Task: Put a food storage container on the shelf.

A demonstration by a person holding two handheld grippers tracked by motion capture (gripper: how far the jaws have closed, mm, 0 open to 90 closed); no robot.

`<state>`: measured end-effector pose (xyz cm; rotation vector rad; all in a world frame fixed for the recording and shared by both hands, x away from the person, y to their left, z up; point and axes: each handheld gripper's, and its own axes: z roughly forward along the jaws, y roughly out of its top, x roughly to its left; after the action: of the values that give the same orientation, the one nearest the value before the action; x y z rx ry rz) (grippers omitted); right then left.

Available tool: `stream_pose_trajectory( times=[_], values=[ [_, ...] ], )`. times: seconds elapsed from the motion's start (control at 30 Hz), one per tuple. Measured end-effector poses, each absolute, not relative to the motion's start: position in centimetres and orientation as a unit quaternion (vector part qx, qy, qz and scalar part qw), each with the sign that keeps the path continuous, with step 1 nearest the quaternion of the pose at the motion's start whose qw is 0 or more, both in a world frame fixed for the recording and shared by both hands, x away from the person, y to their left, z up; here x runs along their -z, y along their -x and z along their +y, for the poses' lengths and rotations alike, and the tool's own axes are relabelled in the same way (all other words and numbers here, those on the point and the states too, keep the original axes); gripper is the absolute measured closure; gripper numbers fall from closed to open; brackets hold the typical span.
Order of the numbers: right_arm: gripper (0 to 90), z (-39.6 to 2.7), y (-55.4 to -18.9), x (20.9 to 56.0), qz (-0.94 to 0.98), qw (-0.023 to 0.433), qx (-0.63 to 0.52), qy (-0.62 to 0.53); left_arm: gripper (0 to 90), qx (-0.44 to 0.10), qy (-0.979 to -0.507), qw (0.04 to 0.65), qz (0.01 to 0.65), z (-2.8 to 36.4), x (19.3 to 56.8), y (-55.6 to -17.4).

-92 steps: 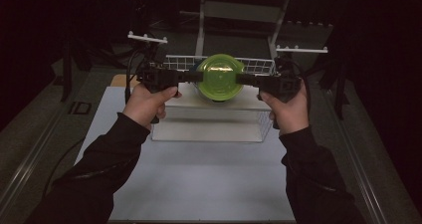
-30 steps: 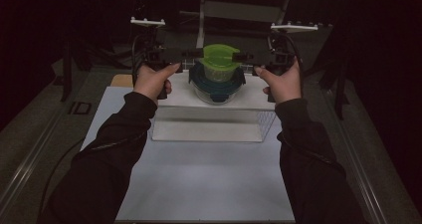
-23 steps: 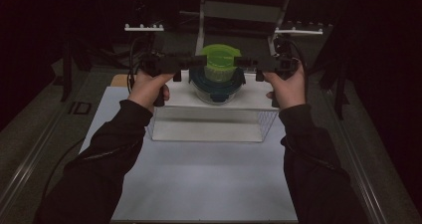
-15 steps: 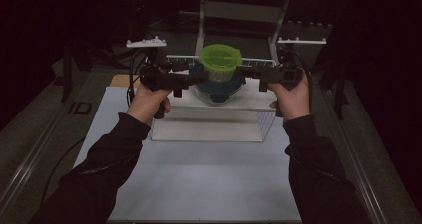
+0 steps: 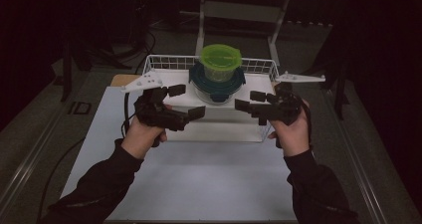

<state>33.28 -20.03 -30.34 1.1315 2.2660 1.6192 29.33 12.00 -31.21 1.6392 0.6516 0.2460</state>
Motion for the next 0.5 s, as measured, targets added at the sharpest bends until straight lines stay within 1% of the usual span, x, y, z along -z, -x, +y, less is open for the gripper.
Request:
stream_pose_trajectory(
  times=[0.03,0.07,0.2,0.27,0.33,0.37,0.43,0.47,0.5],
  values=[
    [21.4,-20.0,-33.3,30.3,0.752,0.068,-0.537,-0.376,0.4,-0.107,-0.715,0.629,0.284,12.0,31.2,-29.3],
    [21.4,-20.1,-32.6,31.3,0.752,0.064,-0.544,-0.366,0.4,-0.107,-0.717,0.628,0.283,12.0,31.6,-29.0],
    [21.1,-20.0,-31.4,32.9,0.756,0.062,-0.545,-0.357,0.4,-0.105,-0.734,0.610,0.278,11.9,33.4,-27.7],
    [21.1,-20.0,-30.8,33.8,0.759,0.067,-0.542,-0.354,0.4,-0.101,-0.738,0.608,0.274,11.9,34.2,-27.2],
    [21.1,-20.0,-30.5,34.2,0.761,0.069,-0.541,-0.352,0.4,-0.101,-0.738,0.608,0.274,11.9,34.2,-27.2],
    [20.3,-20.1,-30.0,35.3,0.762,0.083,-0.534,-0.356,0.5,-0.096,-0.743,0.602,0.277,11.9,35.5,-26.7],
    [20.3,-20.4,-29.6,36.3,0.762,0.078,-0.533,-0.361,0.5,-0.099,-0.746,0.597,0.277,11.9,35.9,-26.6],
    [20.3,-20.5,-29.5,36.8,0.762,0.078,-0.530,-0.363,0.5,-0.106,-0.749,0.595,0.274,12.0,36.6,-26.2],
    [20.3,-20.5,-29.5,36.8,0.762,0.078,-0.530,-0.363,0.5,-0.106,-0.749,0.595,0.274,12.0,36.6,-26.2]
  ],
)
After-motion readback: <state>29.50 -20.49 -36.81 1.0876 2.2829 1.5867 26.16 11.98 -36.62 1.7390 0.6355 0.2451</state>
